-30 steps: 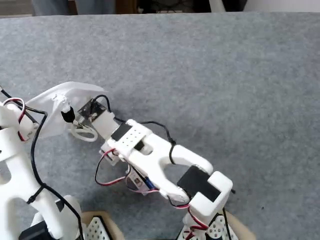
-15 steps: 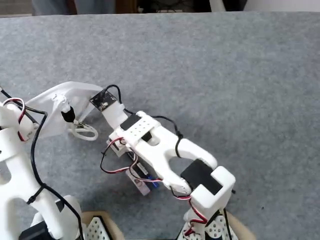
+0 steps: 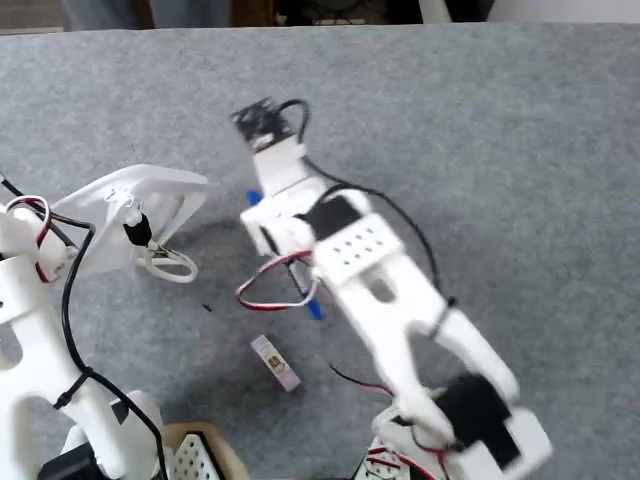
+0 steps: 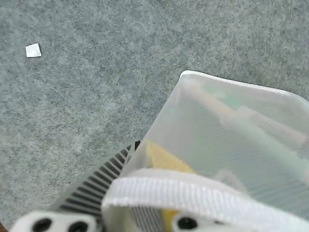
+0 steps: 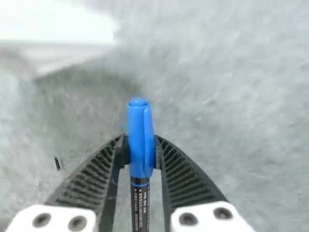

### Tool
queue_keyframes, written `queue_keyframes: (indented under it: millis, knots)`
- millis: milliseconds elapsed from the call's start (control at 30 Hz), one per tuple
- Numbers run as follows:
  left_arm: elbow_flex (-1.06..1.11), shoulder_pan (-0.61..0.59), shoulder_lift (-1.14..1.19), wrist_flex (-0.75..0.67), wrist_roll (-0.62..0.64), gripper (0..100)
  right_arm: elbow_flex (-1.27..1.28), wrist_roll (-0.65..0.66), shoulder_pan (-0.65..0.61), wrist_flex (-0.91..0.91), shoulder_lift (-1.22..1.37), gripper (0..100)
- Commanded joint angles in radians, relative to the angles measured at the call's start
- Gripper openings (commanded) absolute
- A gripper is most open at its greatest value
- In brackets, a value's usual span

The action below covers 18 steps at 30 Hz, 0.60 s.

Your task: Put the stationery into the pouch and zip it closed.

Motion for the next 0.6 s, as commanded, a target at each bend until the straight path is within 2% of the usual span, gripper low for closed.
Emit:
queue_keyframes:
  millis: [0,267,567]
  knots:
    - [0.002,0.012,0.032,0.012,-0.005,3,-0.035,0.008,0.028,-0.012,-0.202,1.2]
    - [0.002,0.114,0.032,0.012,-0.006,3,-0.062,0.008,-0.032,-0.241,-0.526,1.2]
    - [0.001,0.242,0.031,0.012,-0.055,3,-0.105,0.008,-0.049,-0.394,-0.680,1.2]
